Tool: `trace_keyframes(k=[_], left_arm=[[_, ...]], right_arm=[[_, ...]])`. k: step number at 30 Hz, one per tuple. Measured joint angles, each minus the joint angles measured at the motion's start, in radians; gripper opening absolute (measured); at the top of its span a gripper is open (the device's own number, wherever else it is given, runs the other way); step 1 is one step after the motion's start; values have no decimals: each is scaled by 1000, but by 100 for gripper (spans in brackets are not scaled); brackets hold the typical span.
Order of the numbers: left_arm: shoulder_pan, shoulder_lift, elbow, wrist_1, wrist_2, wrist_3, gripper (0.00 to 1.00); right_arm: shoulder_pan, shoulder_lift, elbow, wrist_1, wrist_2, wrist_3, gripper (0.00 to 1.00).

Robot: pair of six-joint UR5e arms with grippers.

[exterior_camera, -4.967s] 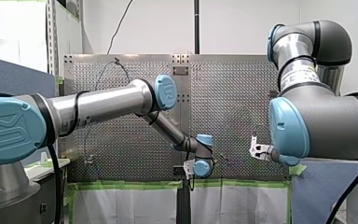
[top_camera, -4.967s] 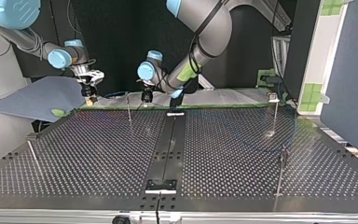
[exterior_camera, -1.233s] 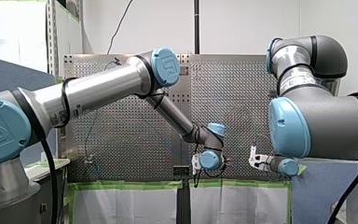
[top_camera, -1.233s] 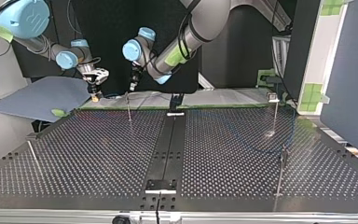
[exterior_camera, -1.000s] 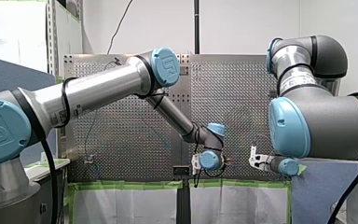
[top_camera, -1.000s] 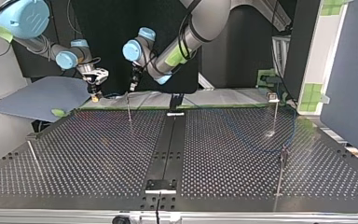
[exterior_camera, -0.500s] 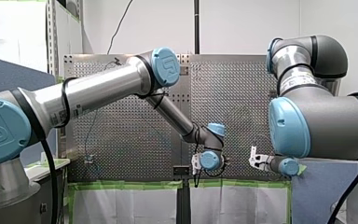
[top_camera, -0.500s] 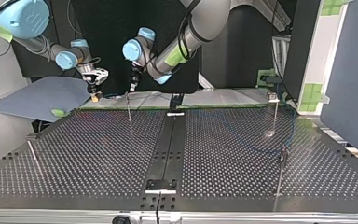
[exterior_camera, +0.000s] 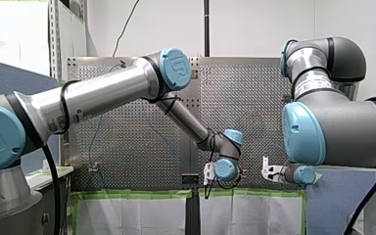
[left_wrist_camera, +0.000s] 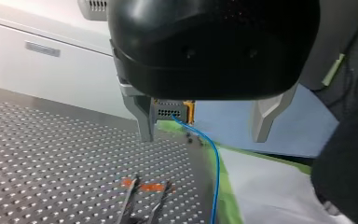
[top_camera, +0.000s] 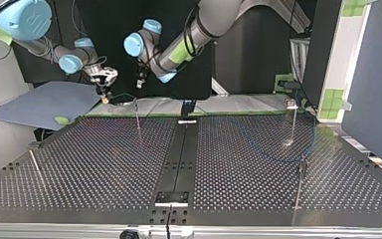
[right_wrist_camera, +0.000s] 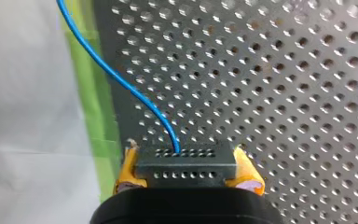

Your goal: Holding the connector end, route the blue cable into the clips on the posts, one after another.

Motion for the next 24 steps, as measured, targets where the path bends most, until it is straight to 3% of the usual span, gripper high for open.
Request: trace_keyframes(k=[7, 11, 15, 20, 24], left_arm=[[-57, 7, 0, -48, -65, -38, 100], [-80, 11, 0, -56, -103, -75, 100], [-103, 20, -2, -61, -139, -107, 100], [-138, 29, -2, -73, -182, -150, 100], [-137, 30, -2, -75, -180, -191, 100]], right_arm=[[-17, -42, 59, 15, -54, -70, 0], [-27, -83, 101, -4, -59, -105, 0], [-36, -117, 136, -34, -50, -97, 0], [-36, -137, 184, -81, -49, -58, 0], [-33, -140, 217, -108, -51, -47, 0]])
